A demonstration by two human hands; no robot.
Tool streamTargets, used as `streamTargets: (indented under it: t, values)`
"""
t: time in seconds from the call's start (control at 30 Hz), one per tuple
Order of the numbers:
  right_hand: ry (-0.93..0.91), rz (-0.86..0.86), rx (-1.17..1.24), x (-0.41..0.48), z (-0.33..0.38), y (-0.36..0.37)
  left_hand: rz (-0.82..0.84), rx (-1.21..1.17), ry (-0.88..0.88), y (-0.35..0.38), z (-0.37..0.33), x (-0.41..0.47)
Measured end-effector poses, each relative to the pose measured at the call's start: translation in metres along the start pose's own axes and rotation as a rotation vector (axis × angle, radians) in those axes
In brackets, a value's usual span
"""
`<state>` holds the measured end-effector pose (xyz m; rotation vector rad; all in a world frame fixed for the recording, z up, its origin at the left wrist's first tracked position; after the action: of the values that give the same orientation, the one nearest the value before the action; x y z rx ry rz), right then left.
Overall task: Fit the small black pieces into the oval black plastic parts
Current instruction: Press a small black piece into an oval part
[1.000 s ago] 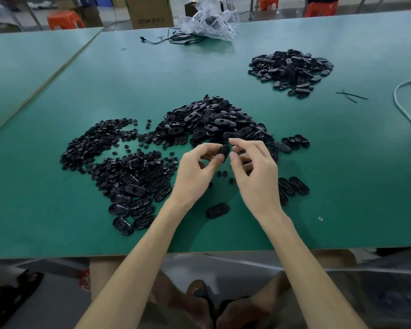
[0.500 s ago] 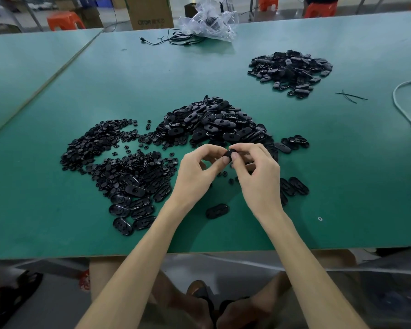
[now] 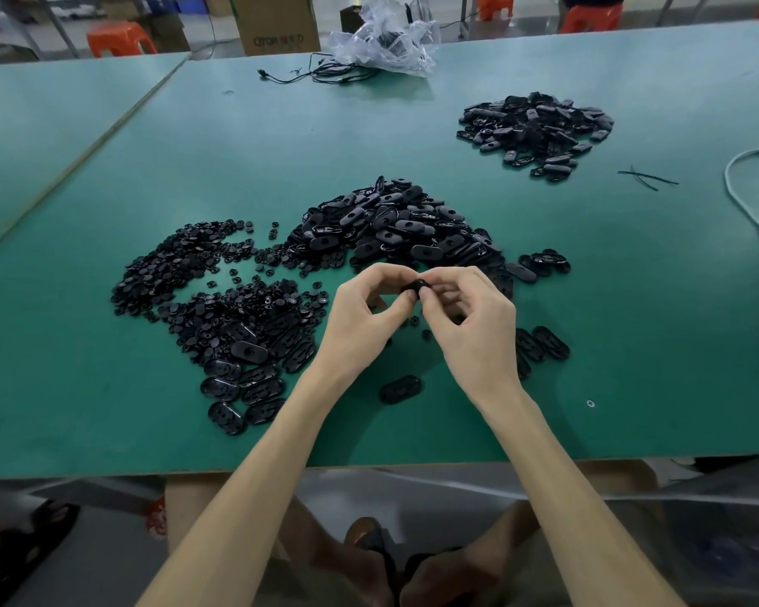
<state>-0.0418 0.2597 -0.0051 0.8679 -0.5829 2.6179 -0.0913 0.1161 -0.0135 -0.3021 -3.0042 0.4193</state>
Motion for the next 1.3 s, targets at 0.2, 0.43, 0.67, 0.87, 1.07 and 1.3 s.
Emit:
streamTargets:
  t: [0.2,0.43,0.67,0.87,1.07,1.3]
  values:
    - [-0.022,0.031,0.005,-0.0009,0.0028,0.002,-0.001,-0.022,-0.029,0.0014,0.0033,0.0001]
    - [-0.053,0.052,-0.041,-0.0018,0.0061,0.0016,0.01,-0.022,-0.021,0.0018,0.003,-0.0007]
    - [-0.053,0.065,-0.061,-0.0017,0.0058,0.0019,0.008,-0.016,-0.018,0.0014,0.0042,0.0008]
    - [-0.049,0.004,-0.064,-0.0004,0.0036,-0.0033,0.029,-0.121,-0.006,0.0,0.0046,0.0004]
    - [-0.041,0.016,-0.068,0.0,0.0037,-0.0033,0.031,-0.113,-0.012,0.0008,0.0066,0.0018]
    - [-0.056,0.017,-0.069,0.0002,0.0058,-0.0034,0.035,-0.136,-0.018,0.0006,0.0058,0.0014]
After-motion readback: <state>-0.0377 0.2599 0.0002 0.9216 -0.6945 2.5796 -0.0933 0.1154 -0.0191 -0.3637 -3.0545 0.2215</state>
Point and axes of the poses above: each hand's wrist, its own x-axis towards the middle knuckle, its own y-axis out of the palm, z = x × y, the point moved 6 cm from there along x, towards the middle knuckle, and after that the axes turned 14 degrees about -y, right-handed, at the moved point
